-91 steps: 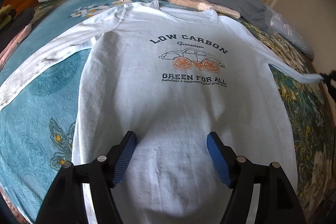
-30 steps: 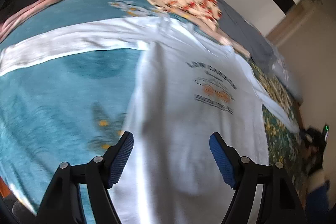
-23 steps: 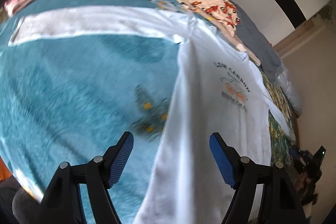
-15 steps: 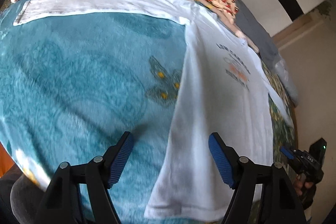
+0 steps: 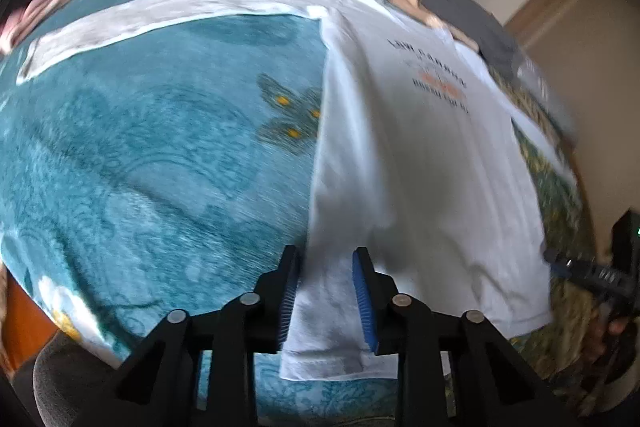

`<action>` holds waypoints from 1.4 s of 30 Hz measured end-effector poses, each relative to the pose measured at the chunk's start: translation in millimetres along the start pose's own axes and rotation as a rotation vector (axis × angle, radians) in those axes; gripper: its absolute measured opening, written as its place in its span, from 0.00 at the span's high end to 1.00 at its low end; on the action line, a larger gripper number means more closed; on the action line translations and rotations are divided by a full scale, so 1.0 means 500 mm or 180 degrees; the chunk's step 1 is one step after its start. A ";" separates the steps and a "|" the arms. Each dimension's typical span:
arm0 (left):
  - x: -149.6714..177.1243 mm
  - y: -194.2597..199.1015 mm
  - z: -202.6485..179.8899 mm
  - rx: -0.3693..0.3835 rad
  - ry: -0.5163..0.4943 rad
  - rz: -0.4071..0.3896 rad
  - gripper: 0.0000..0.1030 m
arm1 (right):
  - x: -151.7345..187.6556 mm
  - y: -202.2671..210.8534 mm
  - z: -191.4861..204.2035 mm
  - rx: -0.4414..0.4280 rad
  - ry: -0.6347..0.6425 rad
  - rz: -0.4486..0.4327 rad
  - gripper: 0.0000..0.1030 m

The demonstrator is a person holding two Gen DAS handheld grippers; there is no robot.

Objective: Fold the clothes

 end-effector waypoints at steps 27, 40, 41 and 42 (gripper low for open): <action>0.024 0.029 0.020 -0.0572 -0.0077 -0.0124 0.95 | 0.054 0.040 -0.017 0.0442 0.0378 0.0044 0.98; -0.022 0.093 -0.005 -0.0349 0.0101 -0.0420 0.71 | -0.060 0.139 -0.159 0.0124 -0.0227 -0.0625 0.92; -0.031 0.098 -0.016 -0.0267 0.0102 -0.0495 0.57 | -0.073 0.151 -0.173 0.0097 -0.0285 -0.0709 0.88; -0.041 0.103 -0.029 -0.0173 0.0114 -0.0566 0.52 | -0.087 0.164 -0.188 0.0071 -0.0343 -0.0794 0.83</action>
Point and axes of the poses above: each gripper's, at about its wrist camera, not at the fingertips, and y roughly against the way its jaws point, z to its left, x to its underside, the point moved 4 cm from there along -y, roughly the way its jaws point, and after that the axes turned 2 degrees about y, right-handed, at the moved point
